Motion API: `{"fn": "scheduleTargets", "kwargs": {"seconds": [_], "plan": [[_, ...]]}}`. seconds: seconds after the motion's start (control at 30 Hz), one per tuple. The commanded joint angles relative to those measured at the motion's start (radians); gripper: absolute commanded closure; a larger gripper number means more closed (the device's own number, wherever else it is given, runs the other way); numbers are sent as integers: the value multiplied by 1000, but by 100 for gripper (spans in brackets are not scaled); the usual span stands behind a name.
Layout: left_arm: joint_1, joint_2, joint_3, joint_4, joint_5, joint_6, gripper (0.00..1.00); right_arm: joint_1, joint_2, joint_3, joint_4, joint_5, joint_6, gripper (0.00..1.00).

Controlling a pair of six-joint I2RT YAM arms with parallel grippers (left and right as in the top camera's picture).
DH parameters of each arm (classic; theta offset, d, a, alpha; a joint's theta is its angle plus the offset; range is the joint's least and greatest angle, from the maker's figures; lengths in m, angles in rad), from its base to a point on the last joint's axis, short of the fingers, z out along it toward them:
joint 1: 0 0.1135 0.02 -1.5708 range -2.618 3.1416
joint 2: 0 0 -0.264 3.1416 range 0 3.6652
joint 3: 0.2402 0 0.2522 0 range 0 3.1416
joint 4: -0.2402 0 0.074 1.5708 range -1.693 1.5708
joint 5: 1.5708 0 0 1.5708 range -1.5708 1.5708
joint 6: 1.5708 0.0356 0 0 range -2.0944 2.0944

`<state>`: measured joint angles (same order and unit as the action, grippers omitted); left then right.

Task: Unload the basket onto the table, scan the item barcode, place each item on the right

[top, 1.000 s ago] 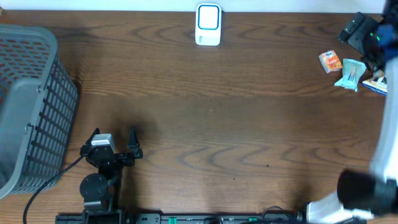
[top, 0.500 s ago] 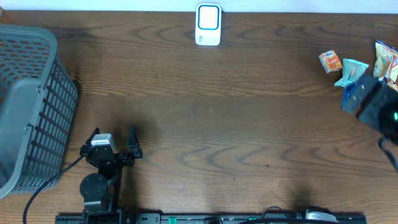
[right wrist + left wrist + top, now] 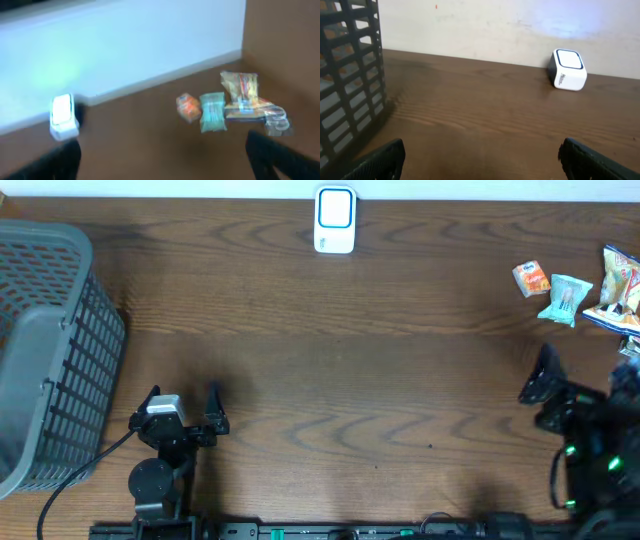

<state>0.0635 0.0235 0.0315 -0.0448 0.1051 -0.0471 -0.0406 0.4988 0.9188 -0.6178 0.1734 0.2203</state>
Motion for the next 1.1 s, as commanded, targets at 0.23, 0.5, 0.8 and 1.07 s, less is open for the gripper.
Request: {"fn": "scheduleTargets", "kwargs": {"seconds": [0.23, 0.5, 0.8, 1.07], "plan": [[-2, -5, -27, -16, 10, 13, 2, 8, -433, -782, 732, -18, -93, 1], [-2, -5, -27, -16, 10, 13, 2, -23, -494, -913, 716, -90, -146, 1], [-2, -5, -27, -16, 10, 13, 2, -37, -494, -913, 542, -165, -199, 1], [-2, -5, -27, -16, 10, 13, 2, -37, -494, -913, 543, -165, -199, 1]]}}
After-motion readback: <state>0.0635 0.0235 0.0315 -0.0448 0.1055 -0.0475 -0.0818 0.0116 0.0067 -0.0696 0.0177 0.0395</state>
